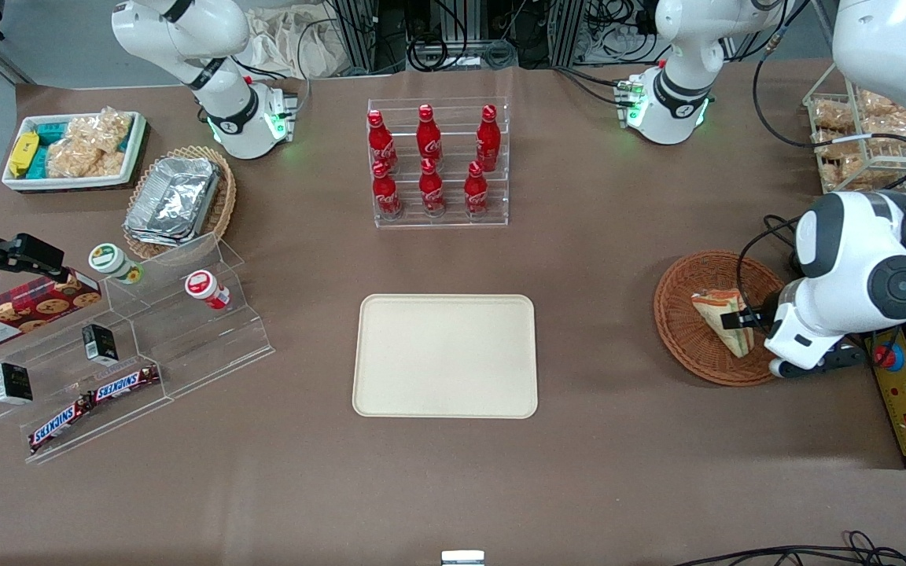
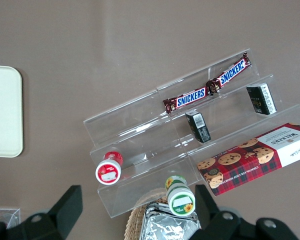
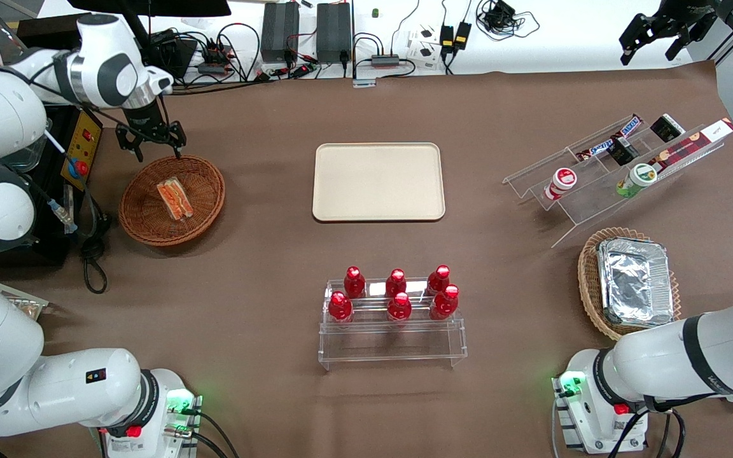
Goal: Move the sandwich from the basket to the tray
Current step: 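Move the left gripper down over the wrapped sandwich in the wicker basket, then close the left gripper on the wrapped sandwich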
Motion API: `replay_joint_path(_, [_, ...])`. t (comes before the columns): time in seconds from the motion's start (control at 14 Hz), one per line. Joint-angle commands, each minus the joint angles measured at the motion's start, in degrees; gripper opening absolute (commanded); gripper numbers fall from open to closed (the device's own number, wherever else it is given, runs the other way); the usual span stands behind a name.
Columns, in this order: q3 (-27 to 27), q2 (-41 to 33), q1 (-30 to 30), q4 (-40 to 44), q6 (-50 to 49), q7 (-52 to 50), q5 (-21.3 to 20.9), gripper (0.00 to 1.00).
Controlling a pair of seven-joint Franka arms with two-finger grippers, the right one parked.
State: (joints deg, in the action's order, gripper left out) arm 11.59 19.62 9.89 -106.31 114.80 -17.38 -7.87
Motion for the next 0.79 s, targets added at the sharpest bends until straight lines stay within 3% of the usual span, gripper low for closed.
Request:
replay_joint_path(0.0, [0.6,0.4,1.2,-3.7,5.1,-4.7,-1.1,0.98])
replay_joint_path(0.36, [0.6,4.7,2.5,-6.1,10.4,-7.9,-1.2,0.96])
replay_joint_path(0.5, [0.6,5.9,2.7,-6.3,10.4,-7.9,-1.2,0.87])
replay_joint_path(0.57, [0.6,6.1,2.7,-6.3,10.4,-8.0,-1.2,0.78])
replay_joint_path(0.71, [0.6,6.0,2.7,-6.1,10.3,-9.8,-1.2,0.42])
